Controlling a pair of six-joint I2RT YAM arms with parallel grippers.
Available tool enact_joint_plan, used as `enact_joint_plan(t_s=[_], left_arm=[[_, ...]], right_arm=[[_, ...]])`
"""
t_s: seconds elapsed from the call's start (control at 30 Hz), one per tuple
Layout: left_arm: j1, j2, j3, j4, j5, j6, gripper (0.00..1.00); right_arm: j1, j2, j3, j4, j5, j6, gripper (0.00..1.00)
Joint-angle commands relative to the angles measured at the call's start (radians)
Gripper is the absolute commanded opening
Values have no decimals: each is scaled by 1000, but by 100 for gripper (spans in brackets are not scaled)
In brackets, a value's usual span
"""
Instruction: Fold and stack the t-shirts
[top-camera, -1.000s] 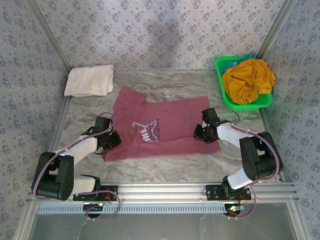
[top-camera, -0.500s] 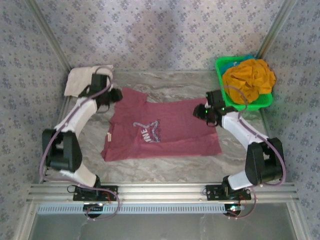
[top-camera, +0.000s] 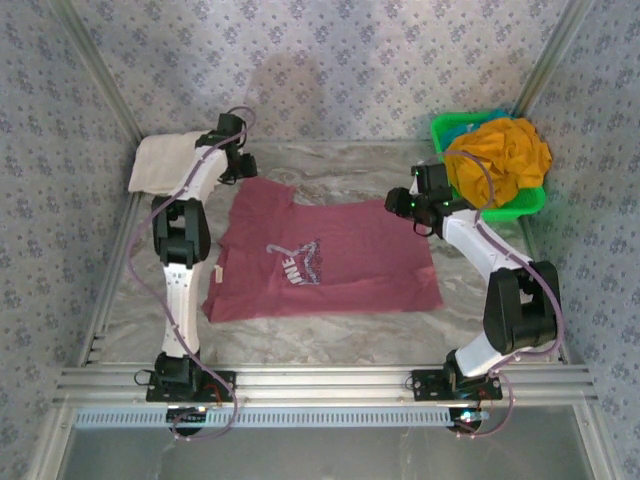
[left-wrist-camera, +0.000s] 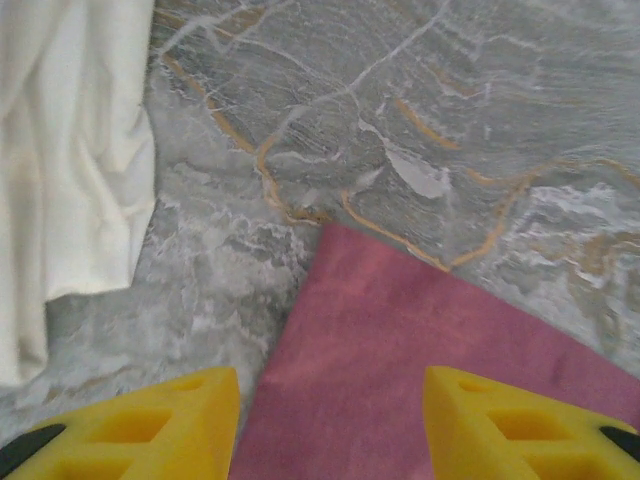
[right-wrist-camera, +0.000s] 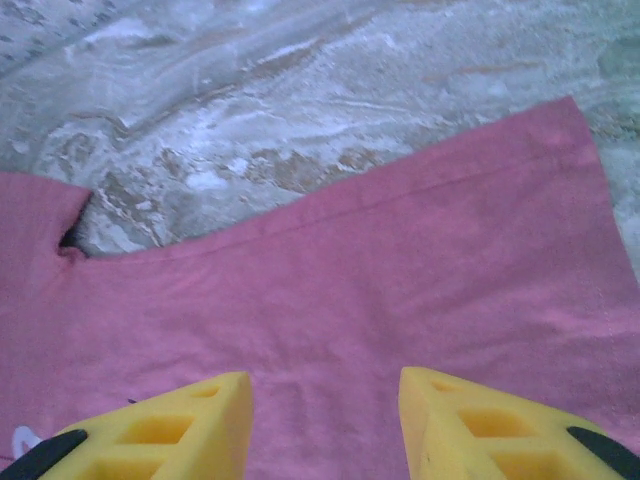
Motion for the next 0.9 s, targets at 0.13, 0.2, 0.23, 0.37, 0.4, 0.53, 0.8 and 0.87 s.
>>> enact_joint_plan(t_s=[0.13, 0.2, 0.23, 0.37, 0.4, 0.53, 0.8, 0.87], left_arm=[[-1, 205, 324, -208, 14, 49, 55], [0, 236, 359, -220, 21, 53, 57], [-1, 244, 360, -216, 25, 54, 58], [1, 268, 362, -203, 44, 49, 61], [1, 272, 362, -203, 46, 50, 60], [3, 290, 365, -201, 61, 55, 50], [4, 291, 389, -177, 78, 72, 18], [4, 285, 398, -173, 80, 79, 13]], right_arm=[[-25, -81, -68, 3, -10, -18, 45], [-27, -85, -65, -2, -13, -21, 45], [-28, -88, -64, -5, -13, -22, 45], [-29, -88, -61, -5, -17, -27, 45], [-30, -87, -59, -5, -18, -27, 45], [-37, -87, -59, -5, -22, -26, 45], [-54, -38, -25, -7, -32, -41, 44], [-61, -15, -7, -8, -37, -49, 44]])
